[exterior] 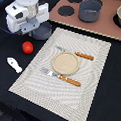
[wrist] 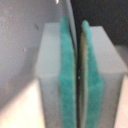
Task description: Place the pan onto the stove and place the fish and sausage into the pan.
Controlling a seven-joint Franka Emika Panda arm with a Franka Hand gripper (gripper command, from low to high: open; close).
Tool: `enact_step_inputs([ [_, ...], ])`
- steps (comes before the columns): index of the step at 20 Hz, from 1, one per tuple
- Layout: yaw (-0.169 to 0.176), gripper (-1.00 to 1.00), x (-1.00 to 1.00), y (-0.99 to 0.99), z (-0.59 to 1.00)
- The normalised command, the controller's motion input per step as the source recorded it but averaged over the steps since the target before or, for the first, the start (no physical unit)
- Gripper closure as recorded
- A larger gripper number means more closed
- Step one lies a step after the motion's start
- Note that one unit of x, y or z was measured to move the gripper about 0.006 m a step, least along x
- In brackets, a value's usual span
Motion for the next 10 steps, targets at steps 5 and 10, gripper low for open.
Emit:
enact_step_inputs([
  [5, -0.084, 1.00, -0.02, -0.02, 0.62],
  [10, -0.106, 1.00, -0.10, -0.06, 1.00],
])
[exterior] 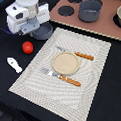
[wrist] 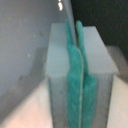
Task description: Place the pan onto the stove and place the fish and sausage into the pan.
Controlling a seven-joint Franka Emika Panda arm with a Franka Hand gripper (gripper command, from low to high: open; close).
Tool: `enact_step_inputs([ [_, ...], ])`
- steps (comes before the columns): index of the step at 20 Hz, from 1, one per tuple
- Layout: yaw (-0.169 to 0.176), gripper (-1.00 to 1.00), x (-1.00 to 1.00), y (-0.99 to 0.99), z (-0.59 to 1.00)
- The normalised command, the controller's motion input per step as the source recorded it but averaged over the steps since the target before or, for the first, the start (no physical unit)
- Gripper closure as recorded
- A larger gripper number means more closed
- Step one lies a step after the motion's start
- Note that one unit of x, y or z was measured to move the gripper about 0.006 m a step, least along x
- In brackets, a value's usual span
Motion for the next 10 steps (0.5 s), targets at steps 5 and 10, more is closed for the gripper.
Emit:
enact_step_inputs([
  [5, -0.076, 1.00, 0.01, 0.06, 1.00],
  [10, -0.018, 1.00, 0.27, 0.38, 0.93],
])
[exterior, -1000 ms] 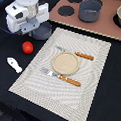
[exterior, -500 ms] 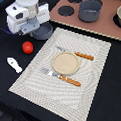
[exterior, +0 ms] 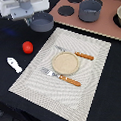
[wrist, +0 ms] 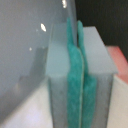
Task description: Place the pan onto the stove and place the fish and sausage into the pan.
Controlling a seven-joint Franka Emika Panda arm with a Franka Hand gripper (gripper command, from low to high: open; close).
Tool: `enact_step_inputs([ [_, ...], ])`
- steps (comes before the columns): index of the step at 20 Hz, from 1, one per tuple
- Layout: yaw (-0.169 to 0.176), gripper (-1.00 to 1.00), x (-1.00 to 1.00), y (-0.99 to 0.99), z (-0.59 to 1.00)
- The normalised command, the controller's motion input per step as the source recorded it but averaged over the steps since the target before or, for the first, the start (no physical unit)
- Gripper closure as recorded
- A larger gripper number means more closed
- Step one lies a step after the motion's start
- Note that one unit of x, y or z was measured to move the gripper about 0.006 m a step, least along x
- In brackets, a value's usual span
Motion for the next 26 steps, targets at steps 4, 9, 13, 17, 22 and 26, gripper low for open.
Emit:
enact_step_inputs([
  [4, 0.000, 1.00, 0.45, 0.61, 0.59],
  [9, 0.013, 1.00, 0.75, 0.71, 0.35],
  [13, 0.006, 1.00, 0.87, 0.71, 0.24],
  [17, 0.008, 1.00, 0.79, 0.75, 0.16],
  [22, 0.001, 1.00, 0.77, 0.72, 0.07],
  [26, 0.001, 1.00, 0.56, 0.65, 0.00],
])
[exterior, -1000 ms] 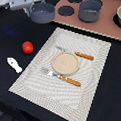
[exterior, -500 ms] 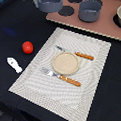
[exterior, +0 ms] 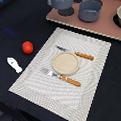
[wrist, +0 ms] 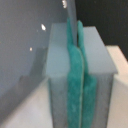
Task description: Place the pan onto the stove and place the fish and sausage into the pan.
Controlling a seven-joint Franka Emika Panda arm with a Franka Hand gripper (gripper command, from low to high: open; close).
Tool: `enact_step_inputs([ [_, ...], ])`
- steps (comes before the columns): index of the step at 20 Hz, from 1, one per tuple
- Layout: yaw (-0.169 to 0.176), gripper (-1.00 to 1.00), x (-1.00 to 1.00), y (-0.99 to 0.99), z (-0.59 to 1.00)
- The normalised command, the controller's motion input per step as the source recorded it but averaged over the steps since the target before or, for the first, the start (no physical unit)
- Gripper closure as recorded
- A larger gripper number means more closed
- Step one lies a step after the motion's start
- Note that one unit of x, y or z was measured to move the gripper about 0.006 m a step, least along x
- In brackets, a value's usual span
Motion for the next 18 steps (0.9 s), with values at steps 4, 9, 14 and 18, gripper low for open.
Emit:
enact_step_inputs([
  [4, 0.003, 1.00, 0.02, 0.44, -0.03],
  [9, 0.000, 1.00, -0.39, 0.27, 0.00],
  [14, 0.000, 1.00, 0.00, 0.51, -0.01],
  [18, 0.000, 1.00, 0.22, 0.46, -0.01],
])
